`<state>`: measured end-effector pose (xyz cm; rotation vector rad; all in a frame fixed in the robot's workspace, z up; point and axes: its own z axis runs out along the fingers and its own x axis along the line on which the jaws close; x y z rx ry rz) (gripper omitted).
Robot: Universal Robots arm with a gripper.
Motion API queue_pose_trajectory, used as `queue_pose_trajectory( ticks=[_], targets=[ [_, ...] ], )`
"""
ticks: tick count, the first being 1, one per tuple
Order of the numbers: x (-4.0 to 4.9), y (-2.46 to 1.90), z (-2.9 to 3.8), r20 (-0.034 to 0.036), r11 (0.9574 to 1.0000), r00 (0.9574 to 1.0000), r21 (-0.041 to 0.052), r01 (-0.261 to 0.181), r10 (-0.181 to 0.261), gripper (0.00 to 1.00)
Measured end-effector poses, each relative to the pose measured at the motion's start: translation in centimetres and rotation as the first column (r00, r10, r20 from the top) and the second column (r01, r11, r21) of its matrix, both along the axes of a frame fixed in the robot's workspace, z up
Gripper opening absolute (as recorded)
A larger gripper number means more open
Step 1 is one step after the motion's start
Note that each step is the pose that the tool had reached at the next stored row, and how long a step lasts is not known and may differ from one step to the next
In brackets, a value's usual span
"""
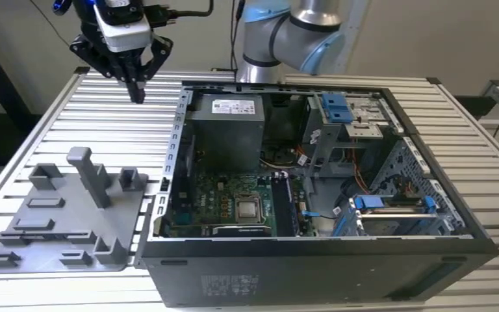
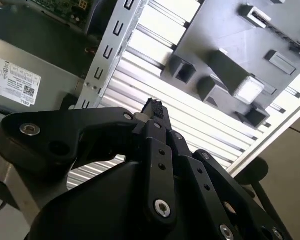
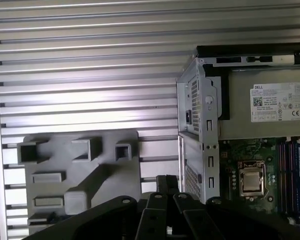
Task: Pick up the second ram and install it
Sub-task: 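Reach for the second ram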
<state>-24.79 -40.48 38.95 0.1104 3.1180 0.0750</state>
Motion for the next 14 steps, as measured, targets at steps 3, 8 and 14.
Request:
queue_pose_trajectory(
  ticks=[3, 8, 14],
  targets=[
    [-0.96, -0.03, -0.03, 0.0000, 1.0000, 1.0000, 0.0000, 0.000, 0.000, 0.11],
    [-2.63, -0.10, -0.12, 0.0000, 1.0000, 1.0000, 0.0000, 0.000, 0.000, 0.11],
    [-4.64, -0.19, -0.22, 0.0000, 1.0000, 1.0000, 0.0000, 0.000, 0.000, 0.11]
  ],
)
